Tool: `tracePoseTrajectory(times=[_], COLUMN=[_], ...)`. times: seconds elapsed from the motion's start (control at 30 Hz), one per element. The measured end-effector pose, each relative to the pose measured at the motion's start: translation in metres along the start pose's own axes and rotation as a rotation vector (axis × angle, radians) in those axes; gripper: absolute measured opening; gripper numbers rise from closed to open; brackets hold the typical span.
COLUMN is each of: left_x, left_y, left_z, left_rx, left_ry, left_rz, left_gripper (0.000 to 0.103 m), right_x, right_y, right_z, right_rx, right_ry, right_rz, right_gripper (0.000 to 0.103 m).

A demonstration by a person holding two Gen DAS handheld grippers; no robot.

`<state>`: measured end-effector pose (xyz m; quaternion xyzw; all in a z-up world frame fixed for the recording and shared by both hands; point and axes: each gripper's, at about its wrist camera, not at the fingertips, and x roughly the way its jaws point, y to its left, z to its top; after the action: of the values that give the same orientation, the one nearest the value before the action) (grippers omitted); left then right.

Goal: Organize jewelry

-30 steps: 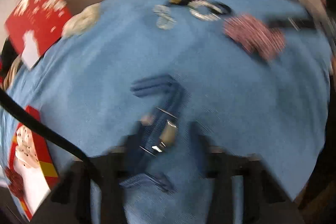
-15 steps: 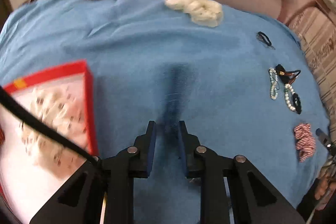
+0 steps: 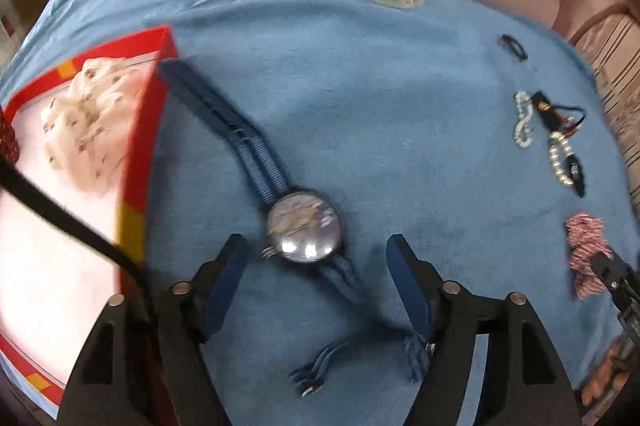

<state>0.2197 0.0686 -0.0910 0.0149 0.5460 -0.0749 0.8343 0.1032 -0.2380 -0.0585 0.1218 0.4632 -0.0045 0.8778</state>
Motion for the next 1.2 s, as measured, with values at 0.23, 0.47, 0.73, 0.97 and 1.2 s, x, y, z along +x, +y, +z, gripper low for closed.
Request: tracePoseTrajectory(times=[0.23,0.47,0.73,0.97,1.2], left_x=[-0.009,-0.091,-0.214,-0.243,-0.162], left_y=[-0.022,0.025,0.136,0.224,0.278], left_z=[-0.005,-0.036,-0.062,-0.06,-0.046], left_rx=[0.054,-0.058,-0.203,-0.225,-0.246], left_ry=[-0.052,-0.14,-0.329,-0.327,-0.159], left_rz=[0.038,-0.135,-0.117,0.07,0.154], left_gripper=[0.039,0.039,0.039,0.039,0.039], right_x=[0.016,-0.015,-0.068,-0.063,0.024], right_y=[0.009,0.04,0.152,0.271,0.369], right_z=[0.003,0.004,0.024,0.035,0.019], right_rx=[-0.049,-0.117,-0.286,-0.371,-0.425], right_ry=[0.037,-0.001,-0.103,-0.05,0.111], right_rz=[-0.036,0.002,0.196,0.442,0.483], right_gripper=[0.019,0.015,0.015,0.015,0.015])
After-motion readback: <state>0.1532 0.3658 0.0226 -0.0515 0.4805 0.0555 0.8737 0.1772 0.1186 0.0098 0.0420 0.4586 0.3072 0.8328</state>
